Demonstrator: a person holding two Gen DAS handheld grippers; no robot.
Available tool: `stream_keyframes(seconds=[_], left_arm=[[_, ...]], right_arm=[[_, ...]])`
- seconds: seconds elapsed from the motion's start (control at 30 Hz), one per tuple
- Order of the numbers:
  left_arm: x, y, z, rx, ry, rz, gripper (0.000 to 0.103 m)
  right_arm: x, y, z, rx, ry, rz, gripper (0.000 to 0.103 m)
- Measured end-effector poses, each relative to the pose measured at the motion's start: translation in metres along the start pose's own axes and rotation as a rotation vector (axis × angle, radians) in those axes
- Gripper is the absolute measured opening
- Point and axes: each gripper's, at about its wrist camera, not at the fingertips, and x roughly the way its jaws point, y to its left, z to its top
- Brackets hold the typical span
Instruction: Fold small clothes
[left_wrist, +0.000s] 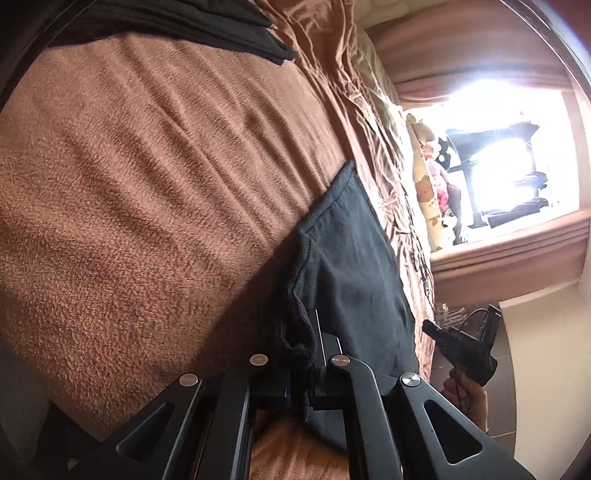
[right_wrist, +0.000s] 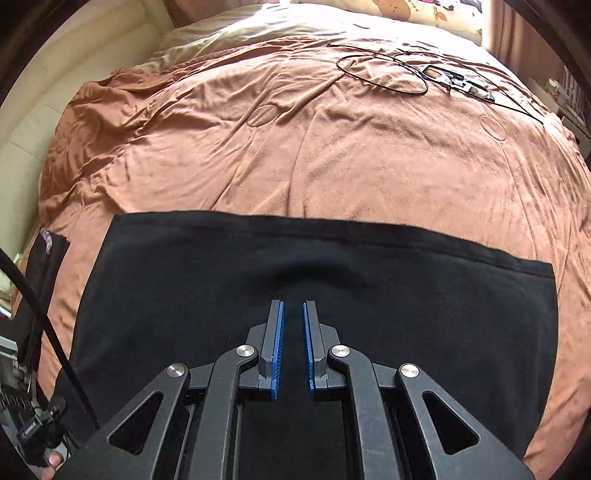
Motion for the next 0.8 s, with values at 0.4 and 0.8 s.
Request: stream_keyframes(seconds=[0.4, 0.8], left_arm=[[-0.011, -0.059, 0.008, 0.086, 0.036, -0.222, 0.004], [-0.002, -0.117, 0.009, 0.123, 0.103, -0.307, 0.004]], right_arm=[[-0.021, -0.001, -0.093, 0.030, 0.062, 0.113, 0.006], [-0.050, -0.004, -0.173, 0.087, 0.085, 0.198, 0.006]])
